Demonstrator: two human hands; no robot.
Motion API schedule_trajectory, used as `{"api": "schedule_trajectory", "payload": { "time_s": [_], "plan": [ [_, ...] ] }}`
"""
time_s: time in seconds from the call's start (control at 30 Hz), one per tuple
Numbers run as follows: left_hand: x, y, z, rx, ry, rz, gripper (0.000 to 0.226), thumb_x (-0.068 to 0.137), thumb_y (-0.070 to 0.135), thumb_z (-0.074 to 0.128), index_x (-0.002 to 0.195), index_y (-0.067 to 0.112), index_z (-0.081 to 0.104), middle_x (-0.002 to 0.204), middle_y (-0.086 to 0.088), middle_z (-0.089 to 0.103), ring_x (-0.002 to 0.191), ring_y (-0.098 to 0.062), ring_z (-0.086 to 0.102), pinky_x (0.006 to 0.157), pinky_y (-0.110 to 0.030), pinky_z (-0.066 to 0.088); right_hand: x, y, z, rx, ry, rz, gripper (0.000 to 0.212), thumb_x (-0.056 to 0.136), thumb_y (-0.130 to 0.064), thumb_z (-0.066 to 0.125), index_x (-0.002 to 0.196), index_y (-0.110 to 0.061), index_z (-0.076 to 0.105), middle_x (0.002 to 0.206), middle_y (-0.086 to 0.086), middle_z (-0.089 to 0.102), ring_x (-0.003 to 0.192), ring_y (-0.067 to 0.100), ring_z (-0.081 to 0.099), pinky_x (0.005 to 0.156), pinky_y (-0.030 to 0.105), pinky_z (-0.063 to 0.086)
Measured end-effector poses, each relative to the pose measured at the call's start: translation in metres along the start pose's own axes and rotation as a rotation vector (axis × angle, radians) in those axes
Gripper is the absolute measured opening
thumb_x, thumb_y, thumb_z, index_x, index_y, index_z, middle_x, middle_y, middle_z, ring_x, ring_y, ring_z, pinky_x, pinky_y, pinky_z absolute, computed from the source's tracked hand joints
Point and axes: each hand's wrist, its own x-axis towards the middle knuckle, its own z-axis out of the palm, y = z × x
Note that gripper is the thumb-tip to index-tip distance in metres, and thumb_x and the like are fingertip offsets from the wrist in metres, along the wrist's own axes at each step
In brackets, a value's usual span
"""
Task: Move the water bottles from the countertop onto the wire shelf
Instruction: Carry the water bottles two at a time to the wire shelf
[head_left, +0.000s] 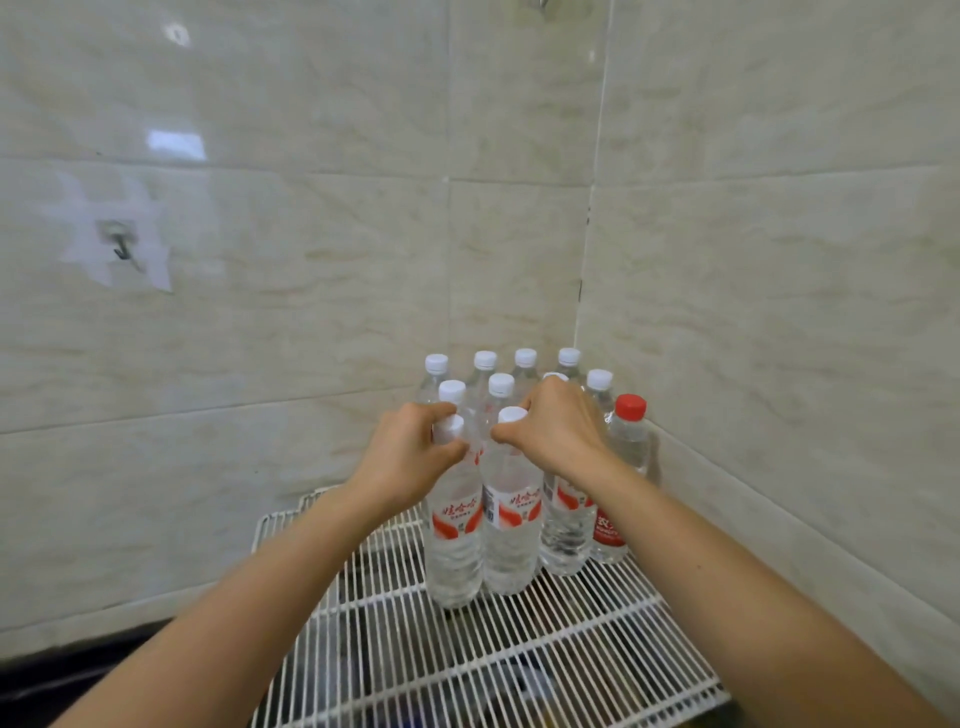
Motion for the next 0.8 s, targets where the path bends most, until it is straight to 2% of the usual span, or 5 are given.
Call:
{"api": "schedule_trajectory", "payload": {
  "time_s": [0.27, 0.37, 0.53, 0.67, 0.8],
  "plan": [
    [0.009, 0.006, 0.007, 0.023, -0.028, -0.028, 0.011, 0.079, 0.016, 0.066, 0.084, 0.023, 0.060, 0.085, -0.018, 0.071, 0.083, -0.032, 0.065, 0.070, -0.038, 0.051, 0.012, 0.004, 0.000, -0.062, 0.007, -0.023, 0.031, 0.070, -0.035, 0.075, 0.071, -0.012, 0.055, 0.078, 0.009, 0.064, 0.077, 0.028, 0.064, 0.057, 0.032, 0.044],
    [0.011, 0.004, 0.009, 0.016, -0.024, -0.020, 0.019, 0.079, 0.015, 0.066, 0.095, 0.006, 0.068, 0.086, -0.017, 0.071, 0.086, -0.031, 0.065, 0.074, -0.041, 0.052, 0.013, 0.005, -0.005, -0.098, -0.041, -0.064, 0.031, 0.073, -0.036, 0.074, 0.073, -0.011, 0.056, 0.076, 0.007, 0.063, 0.073, 0.025, 0.062, 0.056, 0.032, 0.045],
    [0.010, -0.004, 0.008, -0.013, -0.017, 0.005, 0.025, 0.080, 0.019, 0.069, 0.102, 0.007, 0.067, 0.084, -0.009, 0.071, 0.080, -0.022, 0.064, 0.075, -0.037, 0.051, 0.019, 0.007, -0.020, -0.250, -0.158, -0.192, 0.043, 0.075, -0.035, 0.073, 0.059, -0.016, 0.038, 0.058, -0.001, 0.043, 0.053, 0.016, 0.043, 0.046, 0.029, 0.025],
    [0.006, -0.014, 0.012, -0.045, -0.001, -0.015, 0.043, 0.080, 0.026, 0.072, 0.122, 0.023, 0.062, 0.100, 0.005, 0.071, 0.093, -0.013, 0.064, 0.076, -0.029, 0.049, 0.025, 0.010, -0.021, -0.344, -0.291, -0.300, 0.036, 0.083, -0.038, 0.067, 0.065, -0.018, 0.044, 0.069, -0.001, 0.046, 0.068, 0.021, 0.049, 0.049, 0.030, 0.030],
    [0.007, -0.019, 0.016, -0.096, -0.001, -0.076, 0.052, 0.080, 0.030, 0.072, 0.130, 0.031, 0.055, 0.118, 0.008, 0.066, 0.095, -0.010, 0.062, 0.072, -0.023, 0.046, 0.029, 0.015, -0.020, -0.327, -0.318, -0.358, 0.041, 0.084, -0.041, 0.067, 0.062, -0.019, 0.041, 0.067, -0.001, 0.042, 0.060, 0.016, 0.042, 0.051, 0.031, 0.030]
  ]
}}
